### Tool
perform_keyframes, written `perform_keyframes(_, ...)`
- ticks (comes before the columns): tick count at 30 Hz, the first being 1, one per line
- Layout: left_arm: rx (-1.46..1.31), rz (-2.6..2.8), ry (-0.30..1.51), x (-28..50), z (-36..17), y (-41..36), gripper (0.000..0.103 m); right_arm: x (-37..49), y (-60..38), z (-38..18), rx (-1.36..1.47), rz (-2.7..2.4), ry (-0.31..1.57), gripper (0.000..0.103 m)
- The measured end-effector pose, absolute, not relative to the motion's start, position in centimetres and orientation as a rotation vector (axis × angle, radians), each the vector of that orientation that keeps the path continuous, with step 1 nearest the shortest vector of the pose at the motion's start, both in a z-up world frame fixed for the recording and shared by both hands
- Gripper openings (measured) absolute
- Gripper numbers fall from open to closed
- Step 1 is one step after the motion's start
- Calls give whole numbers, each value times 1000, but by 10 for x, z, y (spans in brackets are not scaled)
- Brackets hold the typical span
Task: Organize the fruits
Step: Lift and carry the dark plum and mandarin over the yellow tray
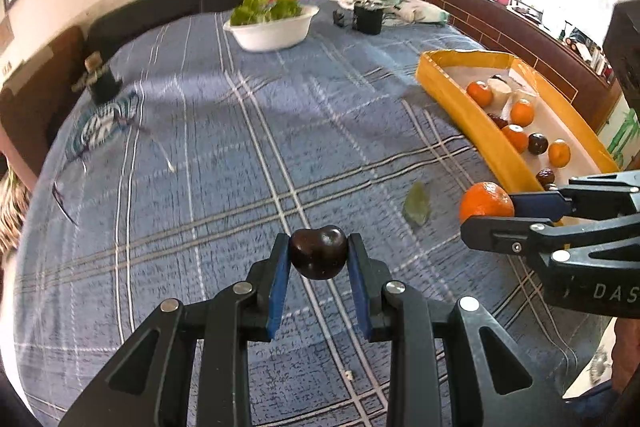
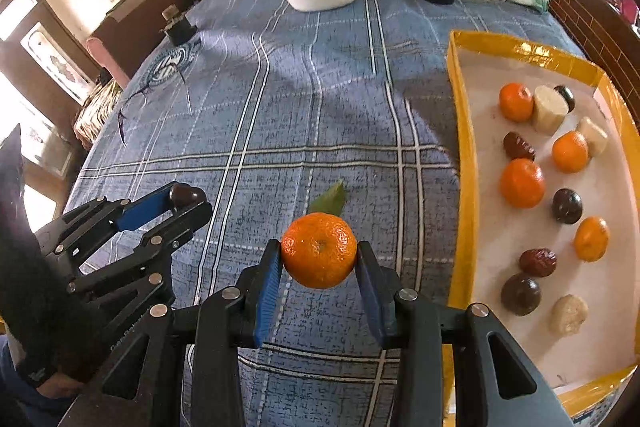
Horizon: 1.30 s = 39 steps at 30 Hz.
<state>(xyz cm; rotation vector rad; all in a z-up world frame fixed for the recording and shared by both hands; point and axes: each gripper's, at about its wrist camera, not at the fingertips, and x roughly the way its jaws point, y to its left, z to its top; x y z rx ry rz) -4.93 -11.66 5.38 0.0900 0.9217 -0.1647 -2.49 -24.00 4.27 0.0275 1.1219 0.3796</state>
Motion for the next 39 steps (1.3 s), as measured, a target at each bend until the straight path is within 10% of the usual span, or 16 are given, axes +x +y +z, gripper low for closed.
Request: perform_keyframes(39, 231, -216, 837, -43, 80, -185, 27, -35, -299, 70, 95, 331, 1031, 41)
